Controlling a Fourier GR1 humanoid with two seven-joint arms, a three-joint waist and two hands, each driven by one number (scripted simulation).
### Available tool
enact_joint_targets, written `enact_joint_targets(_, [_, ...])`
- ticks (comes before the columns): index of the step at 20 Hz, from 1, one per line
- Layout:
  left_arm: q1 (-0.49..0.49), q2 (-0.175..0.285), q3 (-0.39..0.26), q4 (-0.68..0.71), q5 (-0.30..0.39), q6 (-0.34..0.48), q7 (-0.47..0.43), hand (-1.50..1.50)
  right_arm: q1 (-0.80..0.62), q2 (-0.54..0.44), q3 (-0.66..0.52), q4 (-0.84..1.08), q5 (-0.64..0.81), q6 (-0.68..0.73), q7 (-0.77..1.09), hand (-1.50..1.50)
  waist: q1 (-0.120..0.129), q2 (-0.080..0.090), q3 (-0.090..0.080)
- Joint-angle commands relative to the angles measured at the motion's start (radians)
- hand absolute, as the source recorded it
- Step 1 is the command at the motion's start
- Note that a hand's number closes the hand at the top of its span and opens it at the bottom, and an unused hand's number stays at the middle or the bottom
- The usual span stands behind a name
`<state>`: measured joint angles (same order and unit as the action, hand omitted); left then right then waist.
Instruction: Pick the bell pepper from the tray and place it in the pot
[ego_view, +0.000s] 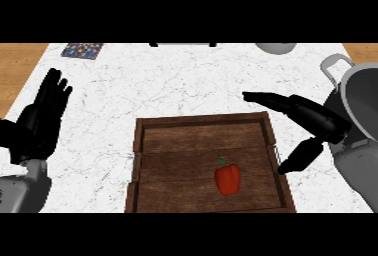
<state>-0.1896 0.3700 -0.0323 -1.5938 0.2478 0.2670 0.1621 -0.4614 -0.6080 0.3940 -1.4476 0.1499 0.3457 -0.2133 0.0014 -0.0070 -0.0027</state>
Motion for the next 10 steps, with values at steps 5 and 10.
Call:
enact_joint_targets(5, [-0.018,-0.009,0.004,-0.020,-0.017,0.007,0.016,0.00,-0.012,0.070,0.210,-0.227,0.116,0.125,0.408,-1.50,-0.008,0.001,0.001])
enact_joint_targets(10, [-0.006,0.017,0.057,-0.021,-0.001,-0.040,0.035,0.00,0.009,0.155,0.211,-0.264,0.121,0.203,0.565,-1.50,-0.001,0.005,0.002])
